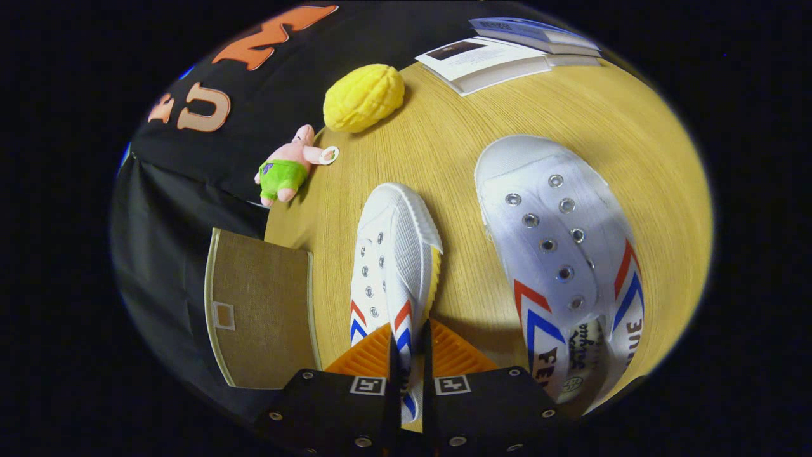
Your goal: Open the storage box then place both shoes into the box .Put the left shoe in first, then the right shoe, with the right side of both shoes facing outward in a uniform manner.
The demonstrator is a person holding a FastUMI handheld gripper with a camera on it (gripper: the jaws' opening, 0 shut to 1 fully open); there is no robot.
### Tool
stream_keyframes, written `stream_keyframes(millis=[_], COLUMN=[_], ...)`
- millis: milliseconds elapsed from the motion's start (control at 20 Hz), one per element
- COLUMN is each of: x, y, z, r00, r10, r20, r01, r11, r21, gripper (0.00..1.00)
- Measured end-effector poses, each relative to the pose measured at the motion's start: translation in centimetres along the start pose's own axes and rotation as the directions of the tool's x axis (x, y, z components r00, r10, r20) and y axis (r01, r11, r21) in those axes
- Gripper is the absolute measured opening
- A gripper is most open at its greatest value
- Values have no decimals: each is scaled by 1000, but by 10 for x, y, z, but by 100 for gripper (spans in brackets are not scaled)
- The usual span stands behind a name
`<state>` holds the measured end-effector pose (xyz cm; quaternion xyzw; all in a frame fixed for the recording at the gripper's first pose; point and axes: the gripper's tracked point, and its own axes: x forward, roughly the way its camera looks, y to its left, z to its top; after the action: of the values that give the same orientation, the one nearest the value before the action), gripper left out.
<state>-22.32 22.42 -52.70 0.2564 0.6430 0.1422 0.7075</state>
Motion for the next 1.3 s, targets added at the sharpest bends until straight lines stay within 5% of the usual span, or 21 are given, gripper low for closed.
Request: stream_keyframes(millis=[550,850,1300], x=[-59,-63,2], y=[150,257,316], z=[36,18,-40], r00=[972,944,963], r10=[220,330,236], r20=[80,17,-128], r01=[-213,-320,-268], r11=[973,925,864], r21=[-89,-203,-426], gripper=[10,10,10])
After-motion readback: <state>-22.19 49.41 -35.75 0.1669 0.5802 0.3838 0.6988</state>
